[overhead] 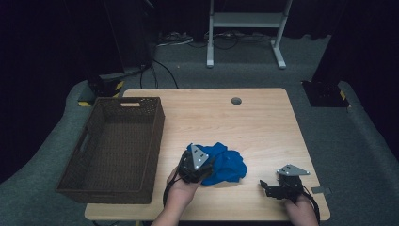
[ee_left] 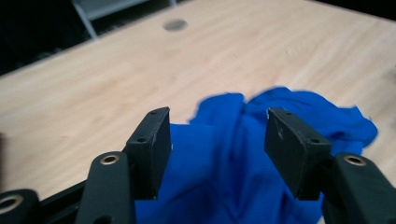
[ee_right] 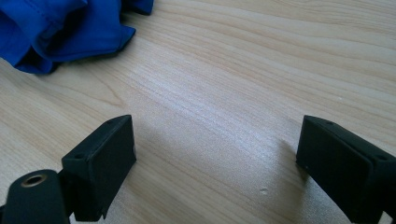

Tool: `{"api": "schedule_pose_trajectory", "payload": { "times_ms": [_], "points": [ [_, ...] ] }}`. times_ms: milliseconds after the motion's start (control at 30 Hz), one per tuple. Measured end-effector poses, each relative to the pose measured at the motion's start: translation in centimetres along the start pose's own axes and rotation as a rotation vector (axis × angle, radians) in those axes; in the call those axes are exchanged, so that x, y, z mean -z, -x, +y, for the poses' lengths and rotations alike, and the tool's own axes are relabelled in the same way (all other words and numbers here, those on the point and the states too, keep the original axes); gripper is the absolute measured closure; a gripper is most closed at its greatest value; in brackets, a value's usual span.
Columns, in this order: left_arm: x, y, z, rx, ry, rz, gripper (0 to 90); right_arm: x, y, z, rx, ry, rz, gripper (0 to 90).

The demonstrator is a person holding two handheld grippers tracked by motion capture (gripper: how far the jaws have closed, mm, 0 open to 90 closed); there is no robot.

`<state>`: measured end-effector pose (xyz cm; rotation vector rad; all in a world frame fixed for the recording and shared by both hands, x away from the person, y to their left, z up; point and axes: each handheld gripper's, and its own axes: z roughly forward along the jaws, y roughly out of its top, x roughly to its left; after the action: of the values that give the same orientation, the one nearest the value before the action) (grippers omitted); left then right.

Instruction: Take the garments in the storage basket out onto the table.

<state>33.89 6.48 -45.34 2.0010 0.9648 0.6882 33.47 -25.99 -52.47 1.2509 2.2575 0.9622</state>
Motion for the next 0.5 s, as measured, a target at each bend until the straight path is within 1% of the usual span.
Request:
{"api": "schedule_pose_trajectory", "payload": {
  "times_ms": [100, 133, 200, 233, 333, 367, 433, 467, 500],
  "points": [
    [-1.6, 0.9, -0.2, -0.029, -0.046, -0.035, 41.1, 0.0, 0.0, 0.0, -0.001, 0.0, 0.001, 11.5],
    [-2.1, 1.2, -0.3, -0.036, -0.053, -0.051, 41.9, 0.0, 0.0, 0.0, -0.001, 0.001, 0.001, 11.6],
    [-3.0, 1.7, -0.3, -0.068, -0.077, -0.057, 43.9, 0.0, 0.0, 0.0, -0.002, 0.001, 0.001, 11.6],
    [-3.3, 1.9, -0.4, -0.08, -0.098, -0.057, 45.6, 0.0, 0.0, 0.0, -0.002, 0.0, 0.001, 11.6],
    [-4.3, 1.8, -0.5, -0.091, -0.151, -0.056, 54.1, 0.0, 0.0, 0.0, -0.002, 0.0, 0.001, 11.6],
    [-4.4, 1.7, -0.6, -0.086, -0.166, -0.056, 57.9, 0.0, 0.0, 0.0, -0.002, 0.001, 0.001, 11.6],
    [-4.7, 1.4, -0.8, -0.071, -0.191, -0.046, 68.3, 0.0, 0.0, 0.0, -0.002, 0.001, 0.001, 11.6],
    [-4.8, 1.2, -0.9, -0.062, -0.198, -0.049, 75.6, 0.0, 0.0, 0.0, -0.002, 0.001, 0.002, 11.6],
    [-4.8, 1.1, -1.0, -0.057, -0.202, -0.047, 79.6, 0.0, 0.0, 0.0, -0.002, 0.0, 0.001, 11.6]
  ]
}}
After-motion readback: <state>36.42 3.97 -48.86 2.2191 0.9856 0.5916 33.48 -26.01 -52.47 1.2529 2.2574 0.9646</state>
